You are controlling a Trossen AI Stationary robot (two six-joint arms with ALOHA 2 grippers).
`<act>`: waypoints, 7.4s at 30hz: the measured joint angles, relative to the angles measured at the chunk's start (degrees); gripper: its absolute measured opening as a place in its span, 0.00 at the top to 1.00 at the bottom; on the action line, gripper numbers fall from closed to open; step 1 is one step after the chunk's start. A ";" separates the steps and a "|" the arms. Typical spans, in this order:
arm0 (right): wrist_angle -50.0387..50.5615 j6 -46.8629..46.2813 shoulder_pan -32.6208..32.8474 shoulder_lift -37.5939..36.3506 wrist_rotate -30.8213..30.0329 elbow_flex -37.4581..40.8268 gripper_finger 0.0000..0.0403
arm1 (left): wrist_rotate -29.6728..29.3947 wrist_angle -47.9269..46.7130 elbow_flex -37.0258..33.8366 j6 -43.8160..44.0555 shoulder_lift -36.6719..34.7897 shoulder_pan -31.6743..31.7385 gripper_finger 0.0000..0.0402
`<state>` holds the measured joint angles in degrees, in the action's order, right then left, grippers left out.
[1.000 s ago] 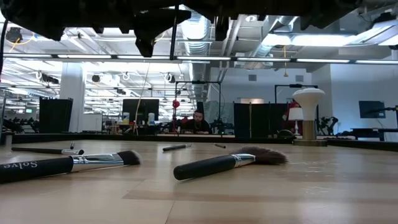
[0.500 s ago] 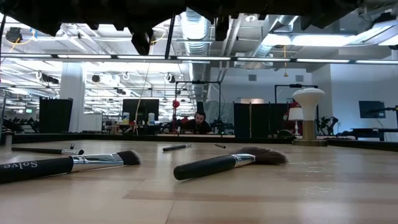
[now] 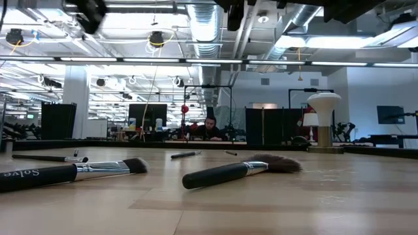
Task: Put items in baskets/containers
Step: Put the liner brush into the transparent organizer, then put the eyeshadow brush into the transparent organizer
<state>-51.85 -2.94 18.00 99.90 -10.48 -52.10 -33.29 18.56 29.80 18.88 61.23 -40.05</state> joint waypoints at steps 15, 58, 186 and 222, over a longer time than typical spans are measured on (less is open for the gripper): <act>2.06 -0.09 0.06 0.00 -0.01 0.00 0.72 | -13.06 -21.77 0.00 22.58 -4.13 -22.86 0.96; 2.76 -0.55 0.98 0.02 -0.02 0.03 0.72 | -9.98 -29.08 -7.08 47.45 -5.67 -26.96 0.60; 67.98 -34.15 13.86 -17.07 -25.59 -0.09 0.72 | 24.65 -37.68 25.55 -1.14 18.72 39.04 0.99; 64.72 -26.53 13.82 -17.07 -28.41 -0.09 0.72 | 34.12 -63.60 45.70 -16.92 46.86 50.14 0.59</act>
<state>12.87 -29.47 31.82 82.83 -38.89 -52.18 0.83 -45.05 75.50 1.96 108.09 10.09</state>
